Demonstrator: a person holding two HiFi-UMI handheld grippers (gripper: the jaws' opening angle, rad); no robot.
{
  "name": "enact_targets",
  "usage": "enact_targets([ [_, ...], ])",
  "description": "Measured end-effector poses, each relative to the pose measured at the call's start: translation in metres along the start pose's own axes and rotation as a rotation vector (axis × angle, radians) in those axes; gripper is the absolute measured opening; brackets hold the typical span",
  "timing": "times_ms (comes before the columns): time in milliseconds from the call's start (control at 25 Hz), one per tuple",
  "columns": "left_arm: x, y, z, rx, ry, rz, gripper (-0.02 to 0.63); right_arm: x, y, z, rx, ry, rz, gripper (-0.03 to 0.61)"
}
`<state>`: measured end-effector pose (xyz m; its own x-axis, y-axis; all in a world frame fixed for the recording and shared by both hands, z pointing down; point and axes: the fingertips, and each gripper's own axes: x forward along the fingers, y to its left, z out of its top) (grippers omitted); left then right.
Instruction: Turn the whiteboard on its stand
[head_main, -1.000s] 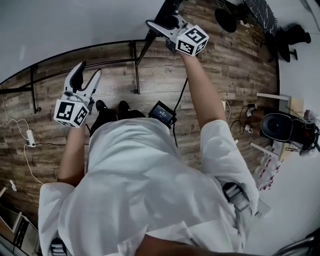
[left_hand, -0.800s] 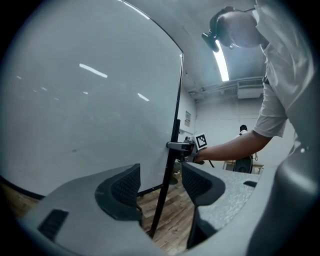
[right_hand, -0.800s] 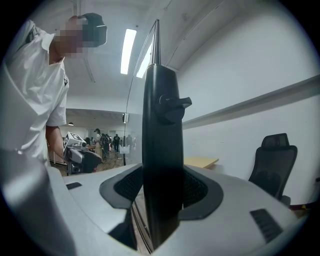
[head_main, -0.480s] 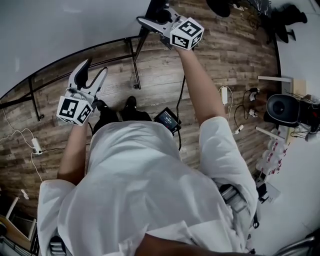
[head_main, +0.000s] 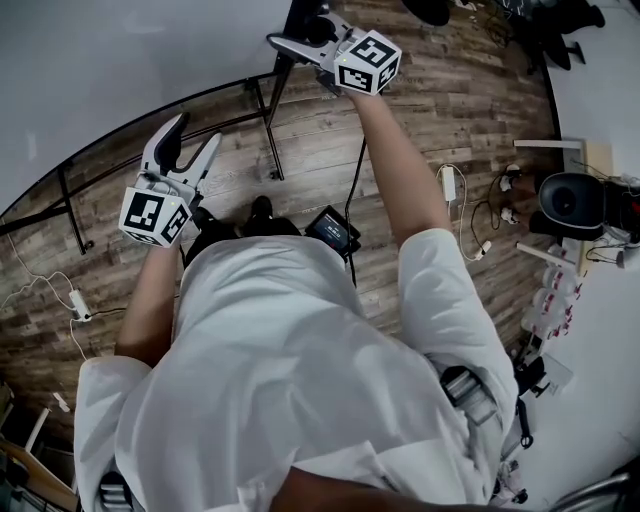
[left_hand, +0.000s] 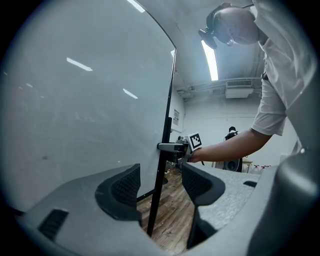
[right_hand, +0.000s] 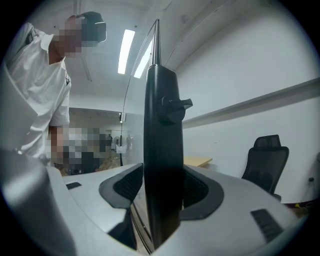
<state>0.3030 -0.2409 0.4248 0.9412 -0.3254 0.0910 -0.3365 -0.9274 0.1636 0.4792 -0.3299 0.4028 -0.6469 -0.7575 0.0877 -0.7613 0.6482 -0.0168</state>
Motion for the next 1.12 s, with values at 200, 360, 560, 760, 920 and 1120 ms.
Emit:
enact_targets([
  [200,0.017,-0.016,0.002,-0.002,-0.003,-0.029,0.256,-0.015,-0.008,-0.001,0.003,-0.001,-0.008,0.227],
  [360,0.024,-0.023,0.004,-0.008,-0.015,-0.053,0.256,-0.021,-0.012,-0.003,0.005,-0.002,-0.020,0.227],
  [560,0.031,-0.031,0.002,-0.004,-0.017,-0.071,0.256,-0.030,-0.015,-0.004,0.003,0.000,-0.028,0.229],
  [760,0.039,-0.036,0.002,-0.003,-0.021,-0.087,0.256,-0.040,-0.022,-0.006,0.005,-0.003,-0.044,0.232],
  [920,0.044,-0.045,0.004,0.004,-0.017,-0.106,0.256,-0.054,-0.027,-0.008,0.009,0.001,-0.060,0.233],
  [1120,0.047,-0.051,0.007,0.012,-0.022,-0.115,0.256,-0.069,-0.035,-0.008,0.014,-0.003,-0.082,0.235],
])
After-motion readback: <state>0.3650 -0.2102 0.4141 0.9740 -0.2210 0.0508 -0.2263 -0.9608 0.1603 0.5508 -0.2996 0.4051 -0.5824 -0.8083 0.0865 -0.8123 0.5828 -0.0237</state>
